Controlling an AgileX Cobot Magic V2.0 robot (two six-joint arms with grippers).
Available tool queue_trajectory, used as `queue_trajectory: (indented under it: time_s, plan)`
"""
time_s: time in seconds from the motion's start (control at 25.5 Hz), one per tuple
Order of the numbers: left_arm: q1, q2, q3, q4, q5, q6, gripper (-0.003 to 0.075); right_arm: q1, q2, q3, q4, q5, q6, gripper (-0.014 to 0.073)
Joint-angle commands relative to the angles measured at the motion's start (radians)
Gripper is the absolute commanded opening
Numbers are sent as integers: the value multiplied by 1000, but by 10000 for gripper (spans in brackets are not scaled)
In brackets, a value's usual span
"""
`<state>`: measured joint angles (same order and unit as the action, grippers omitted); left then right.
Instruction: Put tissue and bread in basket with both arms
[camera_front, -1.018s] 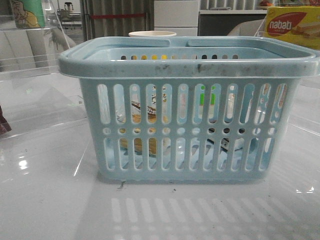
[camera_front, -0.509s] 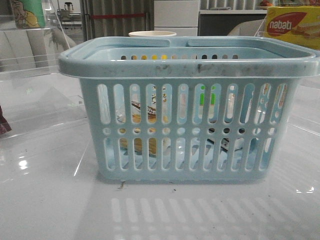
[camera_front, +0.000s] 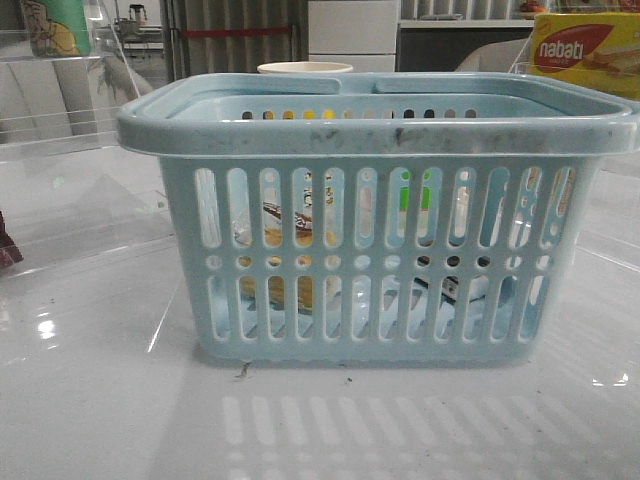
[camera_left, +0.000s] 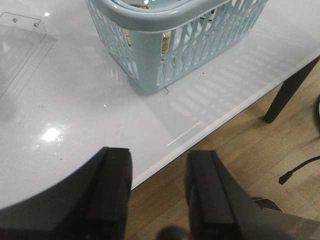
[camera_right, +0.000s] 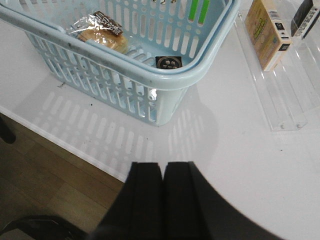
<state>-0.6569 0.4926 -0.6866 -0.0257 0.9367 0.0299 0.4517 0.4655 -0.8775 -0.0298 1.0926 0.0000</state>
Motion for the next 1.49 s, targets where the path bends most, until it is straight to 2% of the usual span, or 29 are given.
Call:
queue_trajectory:
  time_s: [0.0,0.23,1.45]
  plan:
    - [-6,5,-23,-11,-73,-10,209,-1,9,-26,21,-58,-38,29]
    - [-6,5,-23,-11,-73,-10,92,-1,9,-26,24,-59,-38,29]
    - [-6,5,-23,-11,-73,-10,92,-1,9,-26,24,-55,-38,29]
